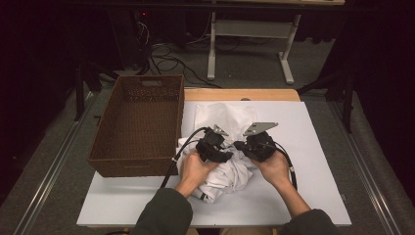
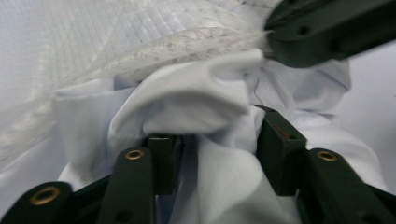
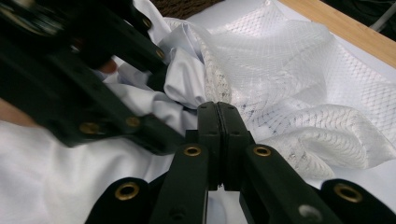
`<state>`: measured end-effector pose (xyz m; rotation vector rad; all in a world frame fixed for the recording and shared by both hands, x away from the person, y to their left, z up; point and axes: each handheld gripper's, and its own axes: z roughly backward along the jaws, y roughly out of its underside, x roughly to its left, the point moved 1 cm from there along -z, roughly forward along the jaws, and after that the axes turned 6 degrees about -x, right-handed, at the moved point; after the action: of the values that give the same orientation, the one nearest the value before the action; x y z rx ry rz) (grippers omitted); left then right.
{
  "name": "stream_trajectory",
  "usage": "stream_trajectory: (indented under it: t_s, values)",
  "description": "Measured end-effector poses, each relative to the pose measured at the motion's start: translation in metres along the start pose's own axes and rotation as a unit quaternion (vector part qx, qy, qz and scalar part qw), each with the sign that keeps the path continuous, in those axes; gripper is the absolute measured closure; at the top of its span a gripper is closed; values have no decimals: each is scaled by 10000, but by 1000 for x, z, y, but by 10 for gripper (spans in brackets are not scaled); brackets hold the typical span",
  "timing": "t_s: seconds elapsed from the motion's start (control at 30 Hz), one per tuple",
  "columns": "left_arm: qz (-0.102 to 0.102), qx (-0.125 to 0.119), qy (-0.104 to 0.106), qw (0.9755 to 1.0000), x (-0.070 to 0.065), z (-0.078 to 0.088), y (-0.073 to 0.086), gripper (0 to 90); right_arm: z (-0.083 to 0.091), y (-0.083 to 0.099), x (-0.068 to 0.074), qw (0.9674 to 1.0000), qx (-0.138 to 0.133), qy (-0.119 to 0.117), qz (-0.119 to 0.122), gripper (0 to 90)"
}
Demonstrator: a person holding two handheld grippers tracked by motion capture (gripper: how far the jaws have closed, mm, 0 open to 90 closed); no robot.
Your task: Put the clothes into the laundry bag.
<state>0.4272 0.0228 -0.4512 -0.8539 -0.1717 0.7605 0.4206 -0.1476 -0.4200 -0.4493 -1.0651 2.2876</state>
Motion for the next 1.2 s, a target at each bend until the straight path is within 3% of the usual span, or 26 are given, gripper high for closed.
stream_trajectory:
  t_s: [0.13,0.3,0.47,0.53,0.6,0.7,0.73,0.77,0.9,1.03,1.1,1.2]
  values:
    - [-178,-36,-104,9998,-2,24,-1,498,0,1,-1,10000,45,51,45,900]
    - [-162,-90,-344,9992,5,44,2,487,-1,1,-3,10000,42,54,-2,900]
    - [-182,-174,-531,9983,14,35,2,493,-2,0,-2,10000,68,47,45,900]
    - [-173,-269,-513,9982,16,29,0,518,-1,-1,-2,10000,85,41,27,900]
    - [-61,-226,-483,9986,19,23,-3,555,-1,-3,-3,10000,56,55,-13,900]
    - [-56,-203,-488,9986,16,18,-8,581,-1,-5,-5,9999,85,51,-22,900]
    - [-72,-202,-452,9987,16,17,-9,594,-2,-6,-6,10000,50,49,5,900]
    - [-92,-199,-394,9990,15,17,-9,674,-2,-7,-7,10000,70,66,-16,900]
    - [-364,-117,-19,9993,8,15,-9,845,-2,-10,-8,9999,16,58,-90,900]
    - [-493,-89,215,9985,-3,12,-8,870,-1,-14,-9,9999,-78,53,-116,900]
    - [-427,-67,156,9989,-3,9,-8,872,0,-17,-7,9999,-99,53,-71,900]
    - [-234,6,-121,9997,0,1,-10,872,2,-17,-1,9999,-111,-10,-16,900]
